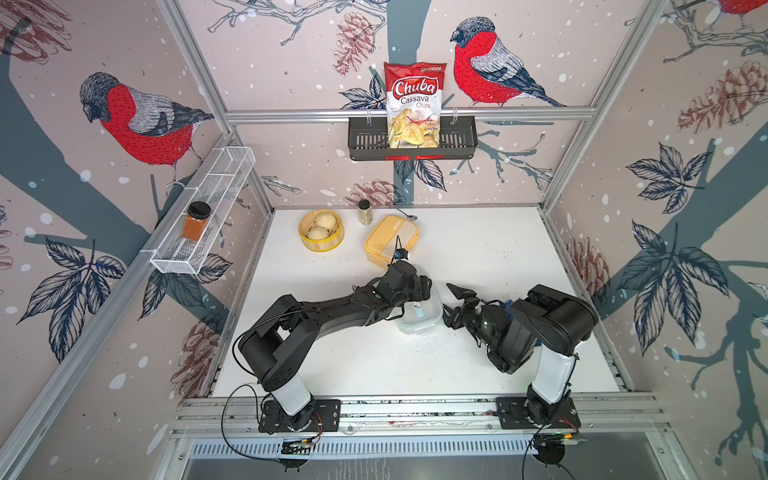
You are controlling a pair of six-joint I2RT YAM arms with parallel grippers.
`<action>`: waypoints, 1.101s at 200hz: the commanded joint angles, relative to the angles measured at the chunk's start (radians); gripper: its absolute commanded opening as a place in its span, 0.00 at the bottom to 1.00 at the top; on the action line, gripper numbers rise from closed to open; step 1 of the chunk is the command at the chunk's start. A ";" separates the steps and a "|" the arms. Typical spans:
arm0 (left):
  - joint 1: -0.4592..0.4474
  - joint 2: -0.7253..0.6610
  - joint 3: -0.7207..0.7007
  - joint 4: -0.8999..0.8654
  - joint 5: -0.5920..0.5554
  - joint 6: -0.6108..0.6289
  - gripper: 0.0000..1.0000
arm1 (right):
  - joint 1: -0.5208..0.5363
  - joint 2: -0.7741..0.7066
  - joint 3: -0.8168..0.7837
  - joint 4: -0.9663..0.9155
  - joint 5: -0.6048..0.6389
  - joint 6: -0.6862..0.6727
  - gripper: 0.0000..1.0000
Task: Wipe the insides of the lunch boxes
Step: Open the lid of the lunch box.
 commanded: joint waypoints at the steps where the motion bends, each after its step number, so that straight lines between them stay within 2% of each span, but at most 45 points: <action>1: -0.004 0.009 0.001 0.000 0.002 0.019 0.77 | 0.004 0.015 0.013 0.253 0.017 0.175 0.71; 66: -0.007 0.042 -0.044 0.037 -0.004 0.021 0.76 | 0.026 0.150 0.146 0.254 -0.010 0.145 0.58; 106: -0.008 0.071 -0.045 0.054 0.010 0.026 0.75 | 0.033 0.180 0.168 0.254 -0.014 0.120 0.44; 143: -0.007 0.074 -0.046 0.046 0.001 0.032 0.75 | 0.042 0.187 0.174 0.253 -0.029 0.100 0.21; 163: -0.006 0.068 -0.047 0.044 -0.007 0.036 0.75 | 0.047 0.187 0.153 0.253 -0.032 0.079 0.12; 203: -0.006 0.075 -0.059 0.069 0.006 0.035 0.75 | 0.070 0.225 0.132 0.252 -0.014 0.070 0.02; 220: -0.006 0.078 -0.065 0.077 0.013 0.031 0.75 | 0.085 0.236 0.119 0.254 0.003 0.059 0.00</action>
